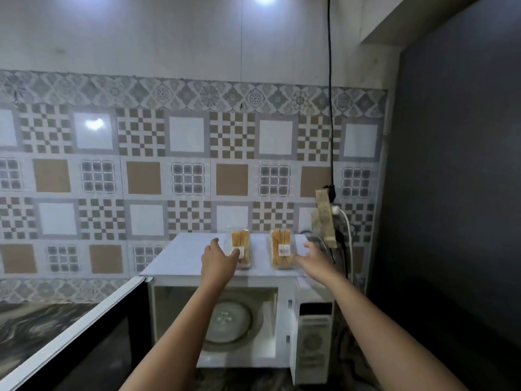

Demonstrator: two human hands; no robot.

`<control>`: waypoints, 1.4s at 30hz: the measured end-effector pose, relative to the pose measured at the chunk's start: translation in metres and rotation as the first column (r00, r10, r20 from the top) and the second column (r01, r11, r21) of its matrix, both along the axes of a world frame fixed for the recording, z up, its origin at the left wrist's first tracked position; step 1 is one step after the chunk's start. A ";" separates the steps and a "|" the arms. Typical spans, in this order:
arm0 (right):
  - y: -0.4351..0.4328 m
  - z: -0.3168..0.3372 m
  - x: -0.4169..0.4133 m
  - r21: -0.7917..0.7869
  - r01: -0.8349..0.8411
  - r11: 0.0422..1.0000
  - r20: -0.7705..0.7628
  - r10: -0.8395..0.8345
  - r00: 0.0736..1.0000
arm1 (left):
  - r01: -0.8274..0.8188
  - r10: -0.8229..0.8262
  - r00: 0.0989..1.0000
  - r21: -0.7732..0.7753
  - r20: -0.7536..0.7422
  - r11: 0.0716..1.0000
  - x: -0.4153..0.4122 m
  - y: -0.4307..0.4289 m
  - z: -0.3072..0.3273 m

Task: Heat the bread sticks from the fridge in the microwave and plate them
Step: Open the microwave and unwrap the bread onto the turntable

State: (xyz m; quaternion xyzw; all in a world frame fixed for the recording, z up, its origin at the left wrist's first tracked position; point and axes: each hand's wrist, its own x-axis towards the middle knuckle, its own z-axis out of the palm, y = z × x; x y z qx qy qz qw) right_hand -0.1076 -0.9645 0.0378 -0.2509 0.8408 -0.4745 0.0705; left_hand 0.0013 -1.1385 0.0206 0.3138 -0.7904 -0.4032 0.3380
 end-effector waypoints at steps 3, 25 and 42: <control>-0.012 0.000 -0.032 0.060 0.003 0.998 0.041 -0.006 0.999 | 0.000 -0.009 0.993 0.074 0.119 0.997 -0.018 -0.020 -0.001; -0.094 -0.013 -0.068 0.092 0.020 0.996 -0.044 -0.016 0.999 | 0.007 -0.028 0.977 0.098 0.211 0.995 -0.089 -0.052 0.002; -0.063 -0.019 -0.075 -0.277 -0.204 0.939 0.286 0.283 0.915 | 0.385 -0.380 0.923 0.166 -0.059 0.908 -0.065 -0.056 -0.011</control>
